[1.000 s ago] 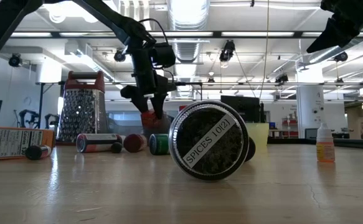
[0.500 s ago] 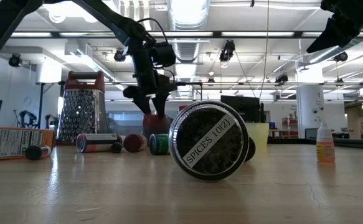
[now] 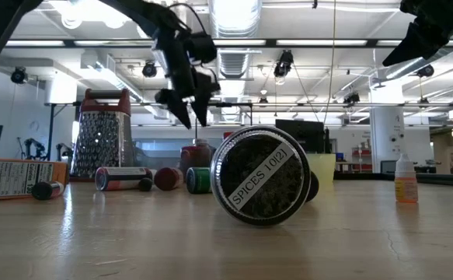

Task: Pick & Place Kitchen Items
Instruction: Put the black food coloring bottle into the light yellow bin

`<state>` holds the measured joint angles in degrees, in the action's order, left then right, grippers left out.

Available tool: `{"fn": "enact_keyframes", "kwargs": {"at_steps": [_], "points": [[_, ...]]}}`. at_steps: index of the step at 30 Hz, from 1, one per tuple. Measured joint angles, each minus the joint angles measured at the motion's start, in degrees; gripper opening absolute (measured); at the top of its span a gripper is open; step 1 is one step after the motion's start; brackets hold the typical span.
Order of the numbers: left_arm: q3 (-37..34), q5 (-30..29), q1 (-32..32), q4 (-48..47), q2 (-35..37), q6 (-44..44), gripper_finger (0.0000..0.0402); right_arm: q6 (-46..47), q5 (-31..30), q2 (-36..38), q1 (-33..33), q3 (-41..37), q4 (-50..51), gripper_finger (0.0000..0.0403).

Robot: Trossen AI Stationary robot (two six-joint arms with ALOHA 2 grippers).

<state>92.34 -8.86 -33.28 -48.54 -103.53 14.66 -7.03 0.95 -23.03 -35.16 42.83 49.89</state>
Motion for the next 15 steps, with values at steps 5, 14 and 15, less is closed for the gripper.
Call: {"fn": "enact_keyframes", "kwargs": {"at_steps": [5,14,15], "points": [[2.23,0.38,0.62,-8.33,4.02,0.22,0.0273,0.0,-0.01,0.0,0.0,0.0,0.0,0.0008],[-4.88,-0.16,3.67,-15.38,13.34,2.74,0.0271,0.0,-0.01,0.0,0.0,0.01,0.0,0.0008],[-6.27,-0.17,4.23,-15.22,14.35,3.49,0.0271,0.0,0.0,-0.02,0.01,0.0,0.0,0.0008]]}}
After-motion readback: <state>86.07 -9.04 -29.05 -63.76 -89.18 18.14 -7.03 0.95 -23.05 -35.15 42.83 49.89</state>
